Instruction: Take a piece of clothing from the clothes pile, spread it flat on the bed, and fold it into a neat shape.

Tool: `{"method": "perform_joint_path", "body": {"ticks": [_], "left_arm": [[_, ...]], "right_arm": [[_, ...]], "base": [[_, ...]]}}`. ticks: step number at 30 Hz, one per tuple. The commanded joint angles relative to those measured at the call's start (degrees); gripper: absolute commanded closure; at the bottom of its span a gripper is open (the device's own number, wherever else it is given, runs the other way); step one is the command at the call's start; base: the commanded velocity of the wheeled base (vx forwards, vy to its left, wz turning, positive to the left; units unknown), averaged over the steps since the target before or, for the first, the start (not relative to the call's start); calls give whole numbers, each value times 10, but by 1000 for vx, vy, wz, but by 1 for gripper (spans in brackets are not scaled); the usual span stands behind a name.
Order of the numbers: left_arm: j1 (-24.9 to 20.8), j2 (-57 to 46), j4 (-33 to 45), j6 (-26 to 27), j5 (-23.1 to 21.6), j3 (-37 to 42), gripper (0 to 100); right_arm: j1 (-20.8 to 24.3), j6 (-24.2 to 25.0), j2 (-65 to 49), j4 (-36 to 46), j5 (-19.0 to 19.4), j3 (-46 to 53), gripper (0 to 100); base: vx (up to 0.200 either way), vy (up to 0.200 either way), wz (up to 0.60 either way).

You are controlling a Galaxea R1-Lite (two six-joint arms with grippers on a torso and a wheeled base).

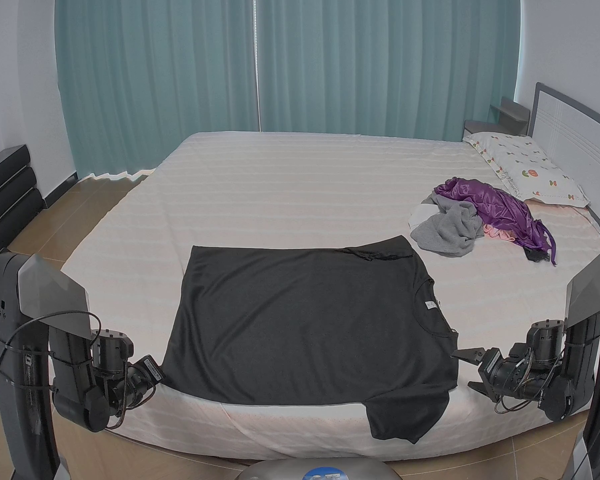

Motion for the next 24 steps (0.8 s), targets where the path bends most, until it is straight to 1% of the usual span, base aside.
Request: {"method": "perform_joint_path", "body": {"ticks": [1, 6, 13, 17, 24], "left_arm": [[-1, -10, 0, 1, 7, 6, 100], [-12, -37, 2, 10, 14, 30, 100], [-20, -51, 0, 56, 21, 63, 100], [-19, -56, 0, 90, 51, 71, 100], [-19, -41, 1, 94, 58, 70, 100]], "right_arm": [[0, 0, 0, -8, 0, 0, 0], [0, 0, 0, -8, 0, 0, 0], [0, 0, 0, -8, 0, 0, 0], [0, 0, -1, -8, -1, 0, 0], [0, 0, 0, -8, -1, 0, 0]], "base": [[0, 0, 0], [0, 0, 0], [0, 0, 0], [0, 0, 0], [0, 0, 0]]}}
